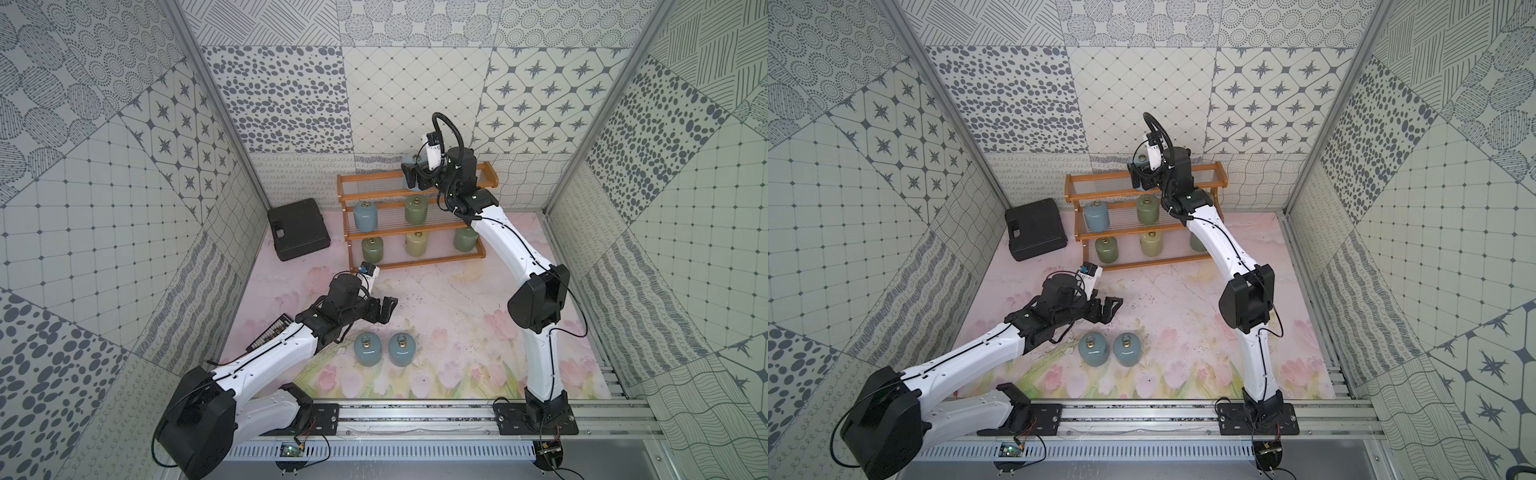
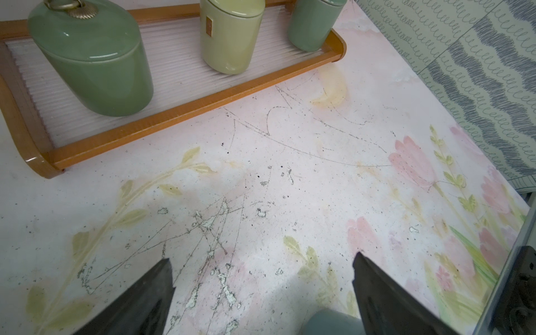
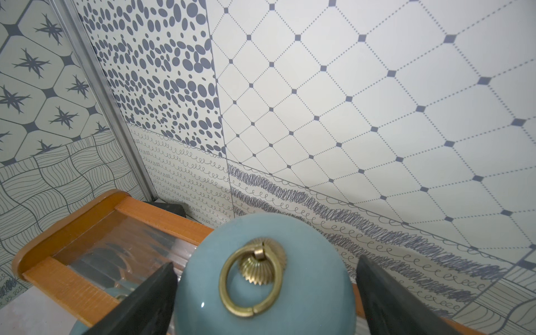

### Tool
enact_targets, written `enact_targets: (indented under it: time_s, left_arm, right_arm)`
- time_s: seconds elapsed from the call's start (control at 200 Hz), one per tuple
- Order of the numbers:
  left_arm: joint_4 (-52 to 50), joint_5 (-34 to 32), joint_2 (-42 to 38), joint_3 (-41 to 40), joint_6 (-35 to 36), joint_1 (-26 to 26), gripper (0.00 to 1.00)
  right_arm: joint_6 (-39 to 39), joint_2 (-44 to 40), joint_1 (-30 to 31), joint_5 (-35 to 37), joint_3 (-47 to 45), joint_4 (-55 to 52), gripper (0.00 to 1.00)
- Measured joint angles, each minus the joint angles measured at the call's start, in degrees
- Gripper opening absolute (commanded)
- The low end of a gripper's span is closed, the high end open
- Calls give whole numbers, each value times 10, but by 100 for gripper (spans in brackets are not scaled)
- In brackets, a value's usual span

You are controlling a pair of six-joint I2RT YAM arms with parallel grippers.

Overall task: Remove the tea canisters from the shelf
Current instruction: Pick up the tea canister from the shelf.

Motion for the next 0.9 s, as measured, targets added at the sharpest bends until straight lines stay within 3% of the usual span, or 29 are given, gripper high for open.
enact_targets:
  time_s: [0.33, 0.72, 0.901]
  left_arm:
    - [15, 5, -2, -9, -7, 0, 100]
    - [15, 6, -13, -15, -15, 0, 100]
    - [15, 6, -20, -22, -18, 0, 100]
  right_arm:
    - [0, 77, -3, -10, 111, -50, 100]
    - [6, 96, -9, -21, 129, -67, 100]
    - [9, 96, -12, -35, 129, -69, 88]
